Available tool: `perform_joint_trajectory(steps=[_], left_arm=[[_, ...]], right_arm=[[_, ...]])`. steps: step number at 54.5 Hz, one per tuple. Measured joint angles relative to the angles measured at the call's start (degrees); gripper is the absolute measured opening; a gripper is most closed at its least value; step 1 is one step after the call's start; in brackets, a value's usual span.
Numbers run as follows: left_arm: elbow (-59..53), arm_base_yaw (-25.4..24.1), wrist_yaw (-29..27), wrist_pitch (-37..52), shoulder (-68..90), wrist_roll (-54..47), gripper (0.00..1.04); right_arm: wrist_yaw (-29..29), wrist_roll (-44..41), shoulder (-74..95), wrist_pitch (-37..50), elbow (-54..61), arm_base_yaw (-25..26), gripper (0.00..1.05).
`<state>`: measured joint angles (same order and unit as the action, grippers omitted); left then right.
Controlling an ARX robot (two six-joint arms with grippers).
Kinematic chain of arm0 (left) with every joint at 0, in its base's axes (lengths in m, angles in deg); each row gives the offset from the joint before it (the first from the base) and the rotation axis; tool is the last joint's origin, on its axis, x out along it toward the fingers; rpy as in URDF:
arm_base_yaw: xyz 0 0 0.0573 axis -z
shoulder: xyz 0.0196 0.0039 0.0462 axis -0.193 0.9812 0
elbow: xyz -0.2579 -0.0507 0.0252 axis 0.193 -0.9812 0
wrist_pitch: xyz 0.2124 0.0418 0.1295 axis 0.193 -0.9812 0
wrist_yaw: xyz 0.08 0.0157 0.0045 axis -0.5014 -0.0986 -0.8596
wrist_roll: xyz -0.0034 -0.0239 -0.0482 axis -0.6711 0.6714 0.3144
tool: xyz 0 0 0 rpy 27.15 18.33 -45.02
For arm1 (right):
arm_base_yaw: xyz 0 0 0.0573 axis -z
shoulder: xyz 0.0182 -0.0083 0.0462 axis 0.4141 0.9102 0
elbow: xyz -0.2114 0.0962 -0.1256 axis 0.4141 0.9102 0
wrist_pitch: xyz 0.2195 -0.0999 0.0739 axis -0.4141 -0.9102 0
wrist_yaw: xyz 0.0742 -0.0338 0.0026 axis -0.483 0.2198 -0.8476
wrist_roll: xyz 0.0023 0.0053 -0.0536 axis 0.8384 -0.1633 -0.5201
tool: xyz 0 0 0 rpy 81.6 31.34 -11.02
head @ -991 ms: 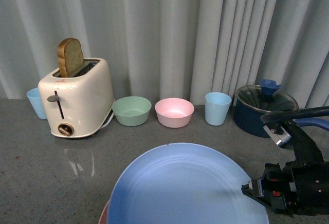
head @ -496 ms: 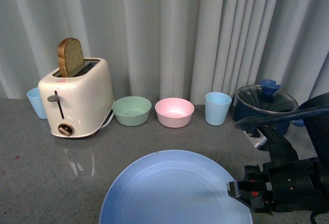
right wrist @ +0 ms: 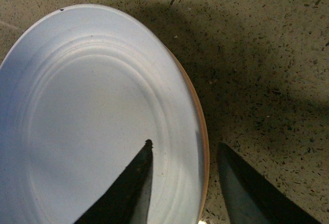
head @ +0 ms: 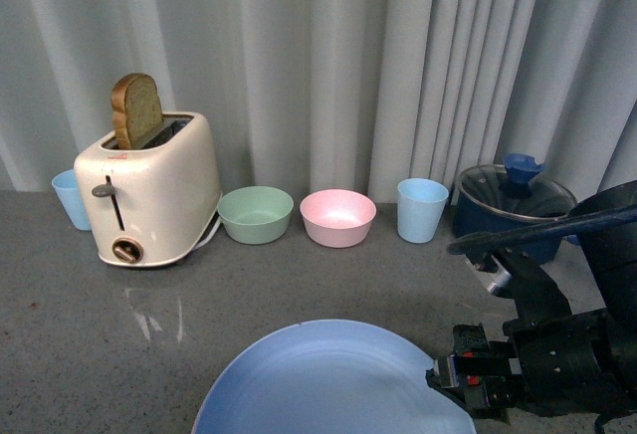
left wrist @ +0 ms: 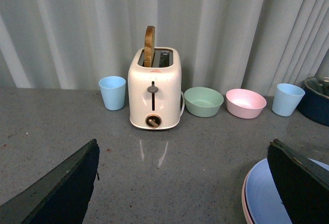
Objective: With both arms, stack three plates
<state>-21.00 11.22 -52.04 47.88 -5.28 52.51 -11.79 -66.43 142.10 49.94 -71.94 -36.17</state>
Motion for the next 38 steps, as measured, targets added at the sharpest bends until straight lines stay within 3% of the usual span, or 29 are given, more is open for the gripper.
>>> perform_joint_trajectory(steps=[14,20,32,35,38], left_arm=[[0.0,0.0,0.0,0.0,0.0,0.0,0.98],[0.0,0.0,0.0,0.0,0.0,0.0,0.98],[0.0,0.0,0.0,0.0,0.0,0.0,0.98],[0.0,0.0,0.0,0.0,0.0,0.0,0.98],[0.0,0.0,0.0,0.0,0.0,0.0,0.98]], right_arm=[[-0.7,-0.1,-7.9,0.3,4.3,3.7,0.81],[3.3,0.2,-13.3,2.4,7.7,6.6,0.98],[7.0,0.1,-16.7,4.5,9.8,8.4,0.97],[10.7,-0.7,-15.4,11.0,11.7,7.7,0.92],[17.3,-3.4,-12.7,22.8,15.7,7.1,0.81]])
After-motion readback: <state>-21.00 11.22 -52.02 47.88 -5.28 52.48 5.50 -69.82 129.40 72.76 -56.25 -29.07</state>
